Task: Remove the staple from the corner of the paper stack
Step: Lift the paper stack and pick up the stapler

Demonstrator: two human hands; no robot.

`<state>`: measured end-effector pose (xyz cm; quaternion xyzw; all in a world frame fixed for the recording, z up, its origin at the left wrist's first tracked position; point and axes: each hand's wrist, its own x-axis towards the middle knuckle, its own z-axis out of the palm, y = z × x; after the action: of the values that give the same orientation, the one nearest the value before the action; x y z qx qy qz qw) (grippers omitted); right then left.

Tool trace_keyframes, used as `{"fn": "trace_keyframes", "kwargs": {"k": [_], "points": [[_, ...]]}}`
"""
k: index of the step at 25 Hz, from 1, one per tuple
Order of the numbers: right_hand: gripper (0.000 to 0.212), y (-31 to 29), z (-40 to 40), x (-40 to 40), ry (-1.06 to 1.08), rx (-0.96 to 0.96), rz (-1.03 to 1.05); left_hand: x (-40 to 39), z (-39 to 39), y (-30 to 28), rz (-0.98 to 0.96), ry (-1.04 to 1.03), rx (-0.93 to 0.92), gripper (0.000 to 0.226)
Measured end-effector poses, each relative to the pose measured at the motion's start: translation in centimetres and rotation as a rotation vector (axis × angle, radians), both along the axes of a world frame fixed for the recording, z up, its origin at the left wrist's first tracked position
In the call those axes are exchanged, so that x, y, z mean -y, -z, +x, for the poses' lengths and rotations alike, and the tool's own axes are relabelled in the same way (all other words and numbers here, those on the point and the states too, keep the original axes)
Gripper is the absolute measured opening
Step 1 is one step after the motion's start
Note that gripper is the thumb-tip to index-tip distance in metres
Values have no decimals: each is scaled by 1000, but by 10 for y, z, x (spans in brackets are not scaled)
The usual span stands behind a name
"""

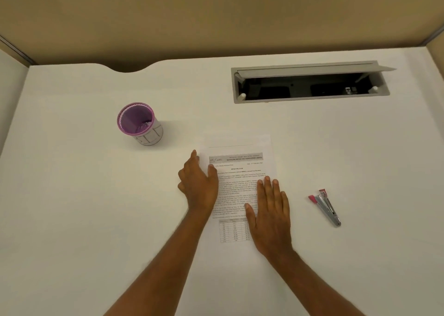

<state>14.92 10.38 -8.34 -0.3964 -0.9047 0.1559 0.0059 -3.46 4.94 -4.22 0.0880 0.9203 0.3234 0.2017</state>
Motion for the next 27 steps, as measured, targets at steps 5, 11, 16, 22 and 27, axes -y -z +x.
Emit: {"fn": "trace_keyframes", "kwargs": {"k": [5, 11, 16, 22, 27], "points": [[69, 3, 2, 0, -7, -4, 21, -2, -27, -13, 395, -391, 414, 55], [69, -3, 1, 0, -4, -46, -46, 4, -37, -21, 427, -270, 530, 16], [60, -36, -38, 9, 96, -304, -236, 8, -28, -29, 503, -296, 598, 21], [63, -75, -96, 36, 154, -478, -503, 19, -6, -56, 644, -200, 686, 33], [36, -94, -84, 28, 266, -569, -603, 29, -1, -74, 605, -118, 672, 33]]}}
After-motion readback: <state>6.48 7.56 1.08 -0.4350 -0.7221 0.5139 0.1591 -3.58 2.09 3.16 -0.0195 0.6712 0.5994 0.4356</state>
